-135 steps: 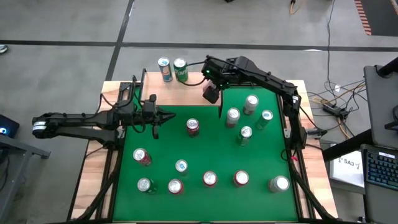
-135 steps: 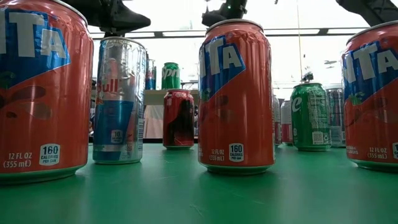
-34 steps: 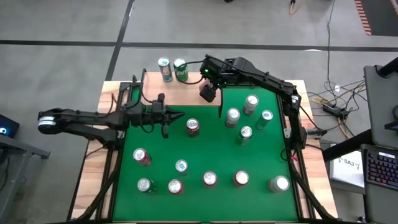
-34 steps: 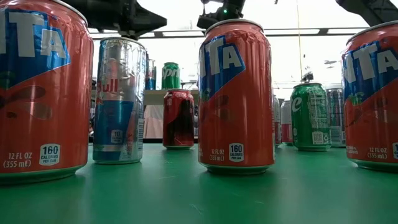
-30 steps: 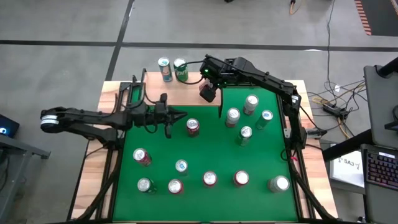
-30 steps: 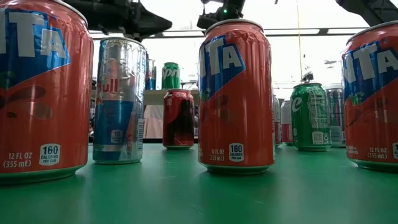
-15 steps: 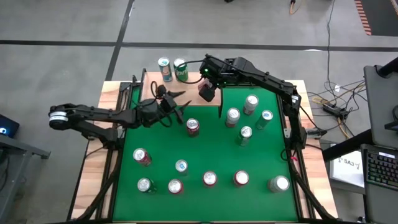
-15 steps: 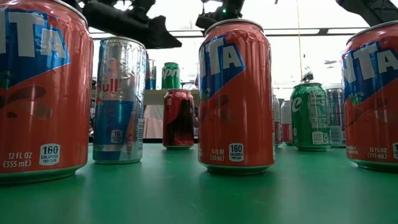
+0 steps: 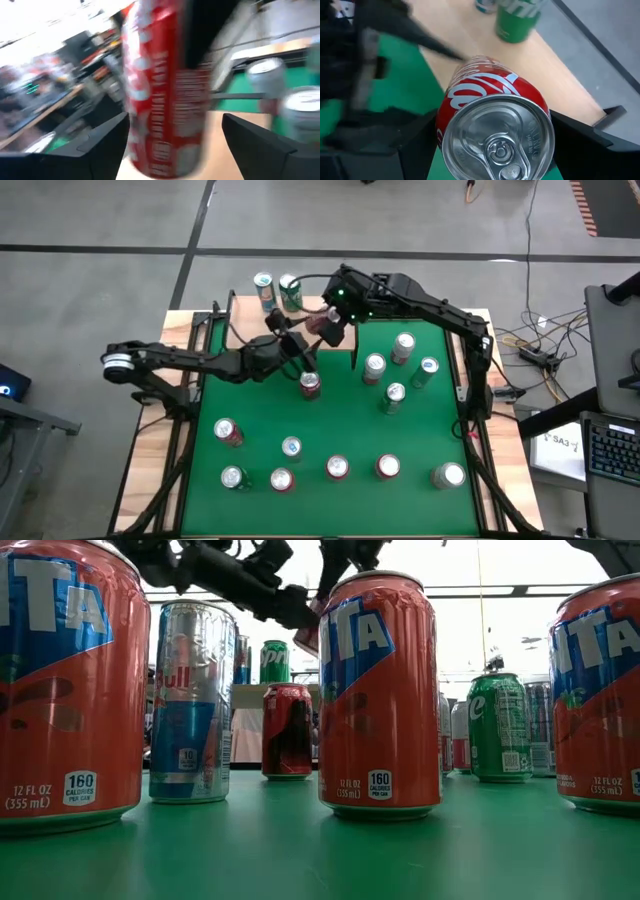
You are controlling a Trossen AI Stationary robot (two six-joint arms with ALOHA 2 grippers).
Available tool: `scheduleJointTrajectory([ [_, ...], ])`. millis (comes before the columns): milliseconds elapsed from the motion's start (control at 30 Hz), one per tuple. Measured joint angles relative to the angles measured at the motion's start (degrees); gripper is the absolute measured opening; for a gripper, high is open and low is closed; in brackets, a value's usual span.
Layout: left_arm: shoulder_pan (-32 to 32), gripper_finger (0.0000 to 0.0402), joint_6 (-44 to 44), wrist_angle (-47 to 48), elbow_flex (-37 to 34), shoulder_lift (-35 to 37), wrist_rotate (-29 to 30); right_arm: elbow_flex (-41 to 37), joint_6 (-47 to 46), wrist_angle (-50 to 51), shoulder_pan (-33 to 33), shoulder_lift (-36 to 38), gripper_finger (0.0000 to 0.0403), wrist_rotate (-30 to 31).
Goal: Place canned beverage on shelf
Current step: Put the red can on the shelf
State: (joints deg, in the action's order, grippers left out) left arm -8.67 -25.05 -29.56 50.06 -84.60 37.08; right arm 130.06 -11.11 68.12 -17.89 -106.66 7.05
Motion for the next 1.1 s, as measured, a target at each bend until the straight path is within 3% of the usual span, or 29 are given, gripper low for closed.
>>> scheduleJointTrajectory([
  [67, 0.0, 0.0302, -0.3, 0.2, 1.0, -1.0, 3.9, 0.0, -0.4, -0.2, 1.0, 0.0, 0.0315, 0.9],
  [333, 0.4, 0.0297, 0.5, 0.7, 1.3, -1.7, 1.8, 0.0, -0.8, -0.1, 3.6, 0.0, 0.0315, 2.1],
  [600, 1.2, 0.0232, 1.6, 0.9, 1.3, -1.6, 3.0, 0.0, -0.2, -0.7, 3.9, 0.0, 0.0315, 1.7],
  [1100, 1.5, 0.0226, 3.4, 1.2, 1.5, -1.7, 3.2, 0.0, 0.3, -1.8, 3.9, 0.0, 0.0328, 1.9],
])
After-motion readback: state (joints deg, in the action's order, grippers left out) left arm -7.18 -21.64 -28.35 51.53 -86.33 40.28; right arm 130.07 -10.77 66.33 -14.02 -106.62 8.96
